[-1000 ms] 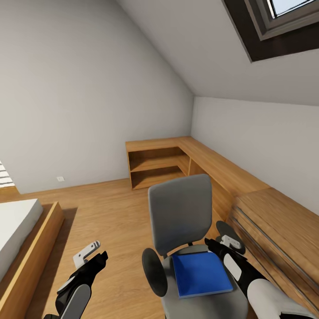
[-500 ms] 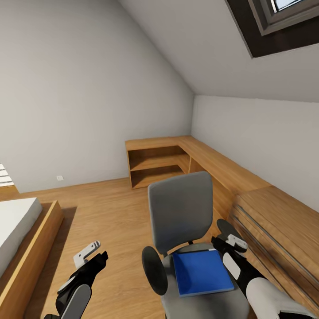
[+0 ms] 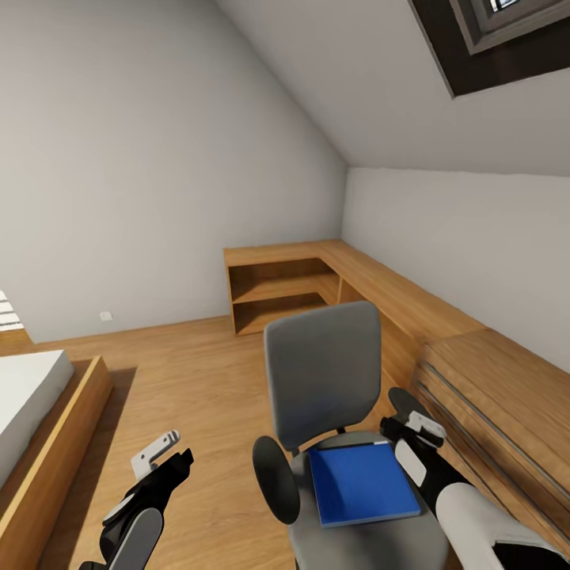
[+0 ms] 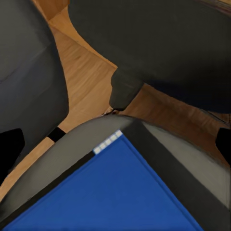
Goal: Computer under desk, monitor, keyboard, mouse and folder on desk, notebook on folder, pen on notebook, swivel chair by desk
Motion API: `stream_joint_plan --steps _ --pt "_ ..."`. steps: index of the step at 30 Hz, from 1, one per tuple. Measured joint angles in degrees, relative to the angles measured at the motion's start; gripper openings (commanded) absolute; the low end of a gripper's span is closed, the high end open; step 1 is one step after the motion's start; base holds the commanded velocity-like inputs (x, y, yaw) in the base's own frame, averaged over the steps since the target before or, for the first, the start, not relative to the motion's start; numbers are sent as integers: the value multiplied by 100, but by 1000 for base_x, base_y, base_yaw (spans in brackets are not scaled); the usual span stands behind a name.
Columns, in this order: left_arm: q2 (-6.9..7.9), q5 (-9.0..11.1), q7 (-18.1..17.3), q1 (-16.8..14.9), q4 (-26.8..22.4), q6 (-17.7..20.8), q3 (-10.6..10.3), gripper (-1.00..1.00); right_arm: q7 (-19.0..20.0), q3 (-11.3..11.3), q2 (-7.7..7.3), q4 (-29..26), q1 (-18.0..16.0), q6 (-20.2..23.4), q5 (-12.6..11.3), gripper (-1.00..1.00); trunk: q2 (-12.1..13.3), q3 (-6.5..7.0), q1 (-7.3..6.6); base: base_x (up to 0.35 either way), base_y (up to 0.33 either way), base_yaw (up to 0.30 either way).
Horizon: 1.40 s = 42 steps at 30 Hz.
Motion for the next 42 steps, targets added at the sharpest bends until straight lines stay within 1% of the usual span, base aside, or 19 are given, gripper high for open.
stream_joint_plan --steps 3,5,6,8,12,20,26,42 --pt "-2 0 0 0 0 0 0 100 -29 5 -2 -19 -34 273 28 100 -120 -54 66 0 0 0" --pt "-3 0 0 -1 0 0 0 100 -39 4 -2 -57 -53 563 72 100 -201 -90 110 0 0 0" --pt "-3 0 0 -1 0 0 0 100 -39 3 -2 -75 -57 639 84 100 -241 -108 132 0 0 0" --pt "-3 0 0 -2 0 0 0 100 -38 2 -1 -116 -65 778 104 100 -321 -144 176 0 0 0" --pt "-3 0 0 -2 0 0 0 100 -55 1 3 -151 -70 875 119 100 -481 -216 264 0 0 0" --pt "-3 0 0 -2 0 0 -7 100 -62 0 6 -183 -72 910 126 100 -802 -359 439 0 0 0" --pt "-4 0 0 -2 0 0 -9 100 -69 -17 7 -430 -73 907 134 100 -1043 -467 571 0 0 0" --pt "-4 0 0 -2 0 0 -9 100 -59 -33 7 -469 -73 884 133 100 -1685 -754 923 0 0 0"
